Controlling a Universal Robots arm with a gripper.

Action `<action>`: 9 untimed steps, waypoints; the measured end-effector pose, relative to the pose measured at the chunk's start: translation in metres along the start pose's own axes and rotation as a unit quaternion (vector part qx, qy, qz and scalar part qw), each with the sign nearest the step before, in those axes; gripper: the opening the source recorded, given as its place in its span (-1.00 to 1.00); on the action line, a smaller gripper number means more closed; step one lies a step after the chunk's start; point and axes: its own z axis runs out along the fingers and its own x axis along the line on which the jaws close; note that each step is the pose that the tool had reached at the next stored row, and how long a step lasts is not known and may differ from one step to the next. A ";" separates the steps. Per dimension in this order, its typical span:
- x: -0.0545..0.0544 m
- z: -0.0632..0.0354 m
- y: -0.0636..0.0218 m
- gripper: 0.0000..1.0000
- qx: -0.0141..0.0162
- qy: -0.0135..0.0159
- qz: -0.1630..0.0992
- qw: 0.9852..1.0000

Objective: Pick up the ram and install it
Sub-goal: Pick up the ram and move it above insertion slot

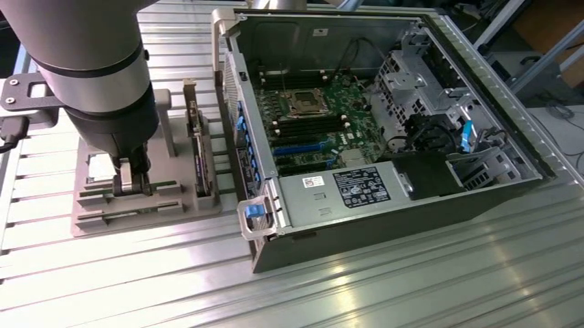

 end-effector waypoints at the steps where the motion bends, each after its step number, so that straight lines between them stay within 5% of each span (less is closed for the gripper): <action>1: 0.000 0.0000 0.0000 -0.06 0.000 0.000 0.000 1.000; 3: 0.000 0.0000 0.0000 -0.23 0.000 0.000 0.000 1.000; 9: 0.004 0.0037 0.0002 -0.23 0.000 0.000 0.000 1.000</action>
